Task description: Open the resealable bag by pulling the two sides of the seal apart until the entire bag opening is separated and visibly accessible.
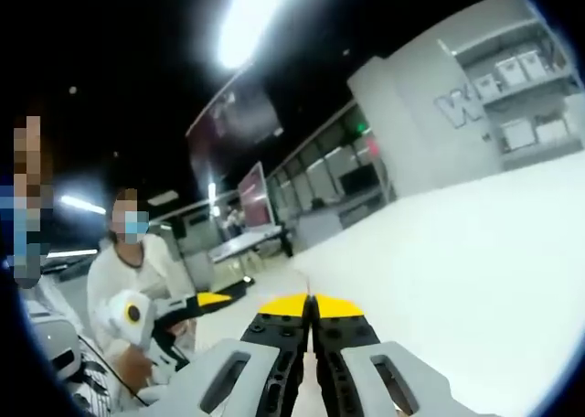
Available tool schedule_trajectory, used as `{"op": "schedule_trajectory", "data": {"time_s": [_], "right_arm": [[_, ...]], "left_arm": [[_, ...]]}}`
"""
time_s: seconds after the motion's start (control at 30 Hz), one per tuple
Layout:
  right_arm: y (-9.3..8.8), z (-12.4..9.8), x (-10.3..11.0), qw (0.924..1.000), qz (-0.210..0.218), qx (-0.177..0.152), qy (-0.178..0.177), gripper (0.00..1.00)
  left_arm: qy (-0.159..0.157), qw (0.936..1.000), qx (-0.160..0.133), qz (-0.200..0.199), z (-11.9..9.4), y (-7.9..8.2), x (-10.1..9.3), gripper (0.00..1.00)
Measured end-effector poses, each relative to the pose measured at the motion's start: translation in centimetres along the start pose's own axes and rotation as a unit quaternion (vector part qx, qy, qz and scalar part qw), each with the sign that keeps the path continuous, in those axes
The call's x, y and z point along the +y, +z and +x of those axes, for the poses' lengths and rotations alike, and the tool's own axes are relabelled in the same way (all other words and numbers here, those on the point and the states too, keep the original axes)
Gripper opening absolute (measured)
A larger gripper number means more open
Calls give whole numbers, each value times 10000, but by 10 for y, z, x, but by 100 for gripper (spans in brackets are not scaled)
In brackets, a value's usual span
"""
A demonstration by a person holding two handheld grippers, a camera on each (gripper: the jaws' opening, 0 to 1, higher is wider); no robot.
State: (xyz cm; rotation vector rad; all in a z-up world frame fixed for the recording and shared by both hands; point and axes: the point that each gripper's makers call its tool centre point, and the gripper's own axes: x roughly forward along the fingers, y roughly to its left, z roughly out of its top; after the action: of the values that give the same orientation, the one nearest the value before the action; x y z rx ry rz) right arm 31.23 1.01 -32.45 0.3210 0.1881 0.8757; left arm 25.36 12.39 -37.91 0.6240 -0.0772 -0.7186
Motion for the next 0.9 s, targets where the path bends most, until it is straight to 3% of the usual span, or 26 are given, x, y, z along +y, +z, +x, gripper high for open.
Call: {"op": "schedule_trajectory", "data": {"time_s": [0.27, 0.6, 0.9], "right_arm": [[9, 4, -15, 9999, -39, -27, -120, 0], [23, 9, -32, 9995, -110, -86, -281, 0], [29, 7, -44, 9988, -148, -143, -435, 0]], "left_arm": [[46, 9997, -30, -247, -2, -2, 4, 72], [-26, 9968, 223, -761, -1, -17, 1, 78], [-58, 9862, 214, -1642, -8, -23, 3, 80]]}}
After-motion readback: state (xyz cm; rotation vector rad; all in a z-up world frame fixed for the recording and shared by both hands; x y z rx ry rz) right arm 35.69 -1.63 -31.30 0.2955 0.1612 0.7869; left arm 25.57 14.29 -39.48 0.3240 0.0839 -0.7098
